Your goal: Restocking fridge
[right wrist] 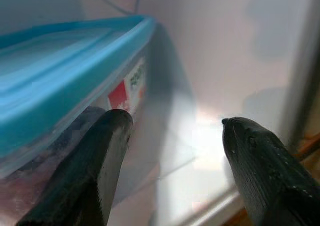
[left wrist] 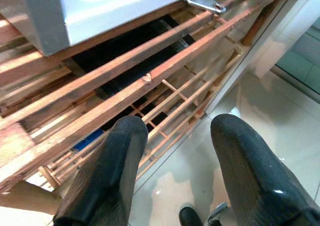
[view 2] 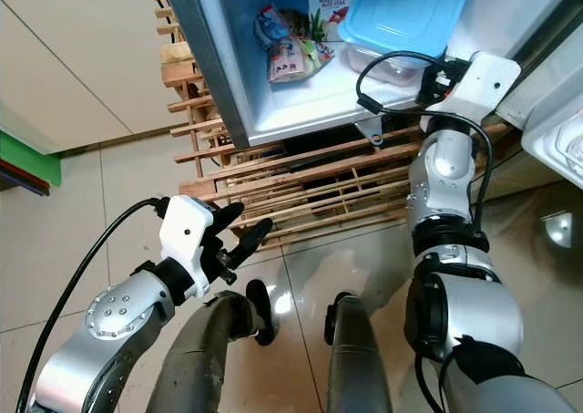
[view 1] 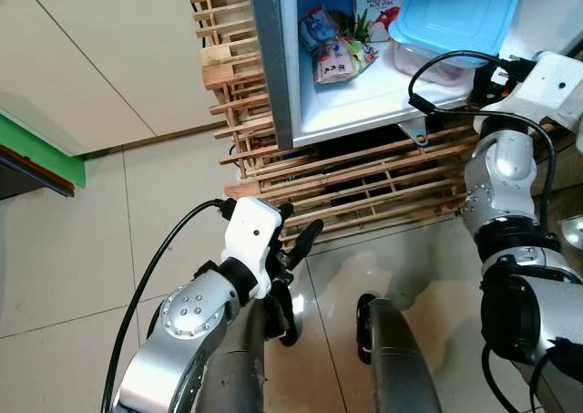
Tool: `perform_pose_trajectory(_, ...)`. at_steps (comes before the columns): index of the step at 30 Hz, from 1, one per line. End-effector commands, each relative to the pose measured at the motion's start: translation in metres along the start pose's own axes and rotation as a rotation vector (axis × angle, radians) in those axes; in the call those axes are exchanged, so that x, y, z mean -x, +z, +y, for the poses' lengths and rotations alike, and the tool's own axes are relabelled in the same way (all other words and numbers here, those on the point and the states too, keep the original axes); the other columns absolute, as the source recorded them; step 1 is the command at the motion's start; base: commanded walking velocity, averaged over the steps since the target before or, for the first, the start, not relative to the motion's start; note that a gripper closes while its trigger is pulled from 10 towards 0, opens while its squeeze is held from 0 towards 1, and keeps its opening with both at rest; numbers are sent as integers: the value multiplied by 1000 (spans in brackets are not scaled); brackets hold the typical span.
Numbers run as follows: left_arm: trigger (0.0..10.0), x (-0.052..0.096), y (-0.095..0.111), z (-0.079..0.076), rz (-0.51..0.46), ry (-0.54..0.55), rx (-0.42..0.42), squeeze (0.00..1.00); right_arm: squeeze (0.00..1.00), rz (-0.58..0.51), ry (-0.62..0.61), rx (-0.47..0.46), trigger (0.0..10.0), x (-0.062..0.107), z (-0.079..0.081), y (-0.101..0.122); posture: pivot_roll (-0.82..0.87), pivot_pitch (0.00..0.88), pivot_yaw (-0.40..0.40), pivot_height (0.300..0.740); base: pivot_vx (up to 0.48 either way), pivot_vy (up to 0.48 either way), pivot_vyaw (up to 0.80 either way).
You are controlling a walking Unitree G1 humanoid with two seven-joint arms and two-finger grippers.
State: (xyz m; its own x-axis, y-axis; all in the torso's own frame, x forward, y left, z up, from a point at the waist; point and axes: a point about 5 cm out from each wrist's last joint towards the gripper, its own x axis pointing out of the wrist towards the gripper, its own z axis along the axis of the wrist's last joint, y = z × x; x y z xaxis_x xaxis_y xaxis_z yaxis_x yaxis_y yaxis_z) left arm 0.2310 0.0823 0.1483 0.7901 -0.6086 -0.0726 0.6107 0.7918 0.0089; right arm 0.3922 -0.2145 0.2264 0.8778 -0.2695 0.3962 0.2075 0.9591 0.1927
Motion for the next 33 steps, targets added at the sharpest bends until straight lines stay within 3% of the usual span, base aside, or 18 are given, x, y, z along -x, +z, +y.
perform_pose_trajectory(1,10000,1,-6,-2,19,-6,16,0,0,53,31,-24,10000,4,10,-10,39,393,79,697,0,0,0)
perform_pose_trajectory(14,10000,-1,-6,-4,12,3,17,0,0,102,165,-128,10000,1,64,-8,45,387,59,697,0,0,0)
perform_pose_trajectory(28,10000,-3,-6,-4,6,10,20,0,0,148,193,-215,10000,5,82,-13,29,384,51,697,0,0,0)
perform_pose_trajectory(29,10000,-6,-7,-8,5,-2,20,0,0,148,205,-247,10000,4,94,-8,39,388,45,697,0,0,0)
perform_pose_trajectory(33,10000,-8,-3,-9,-10,-1,15,0,0,125,239,-241,10000,3,102,-2,41,391,35,697,0,0,0)
